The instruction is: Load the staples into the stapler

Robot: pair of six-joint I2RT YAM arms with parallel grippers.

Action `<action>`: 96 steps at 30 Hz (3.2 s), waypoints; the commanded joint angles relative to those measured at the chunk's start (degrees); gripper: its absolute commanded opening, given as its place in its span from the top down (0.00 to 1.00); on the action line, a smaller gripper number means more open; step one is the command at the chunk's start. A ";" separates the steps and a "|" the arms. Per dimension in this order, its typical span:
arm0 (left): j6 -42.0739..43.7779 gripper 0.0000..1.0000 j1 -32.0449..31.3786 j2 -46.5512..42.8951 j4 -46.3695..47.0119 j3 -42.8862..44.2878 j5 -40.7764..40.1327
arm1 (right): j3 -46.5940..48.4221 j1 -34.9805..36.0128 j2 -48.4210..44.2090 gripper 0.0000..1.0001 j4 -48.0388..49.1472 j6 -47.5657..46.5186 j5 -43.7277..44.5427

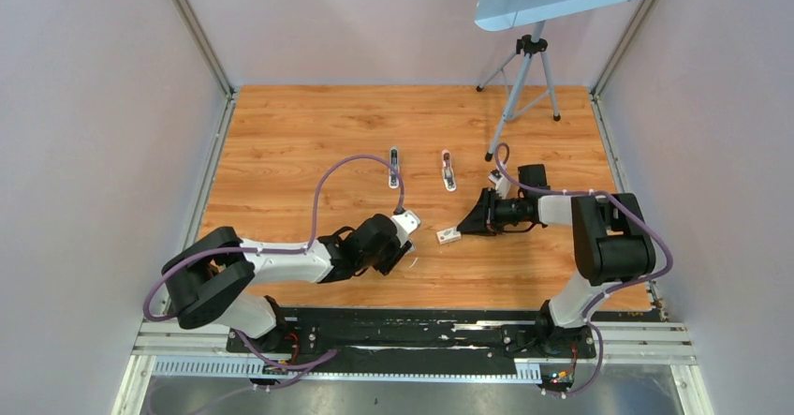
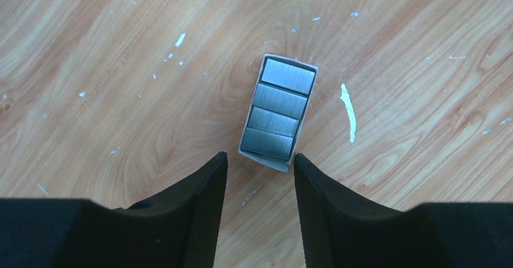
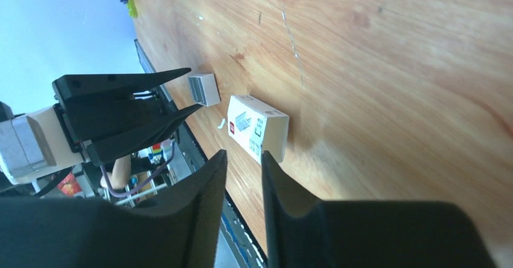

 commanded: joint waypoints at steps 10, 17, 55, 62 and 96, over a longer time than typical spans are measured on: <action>-3.32 0.01 1.15 -12.58 -9.44 7.30 -8.56 | 3.62 -0.62 -15.84 0.17 -21.13 -4.94 14.96; -13.65 0.00 11.26 -19.55 -18.18 10.68 -4.59 | 10.22 5.89 -26.93 0.00 -31.80 -6.67 27.35; -42.10 0.65 27.19 -18.87 9.42 -16.04 27.71 | 21.86 44.76 -2.61 0.69 -17.65 1.42 48.08; -41.87 0.64 27.18 -17.43 10.20 -16.72 26.90 | 23.96 46.84 0.69 0.71 -18.55 1.19 50.74; -36.29 0.57 27.18 -27.25 -5.87 -13.58 18.53 | 29.47 51.17 8.36 0.73 -25.11 -3.88 58.99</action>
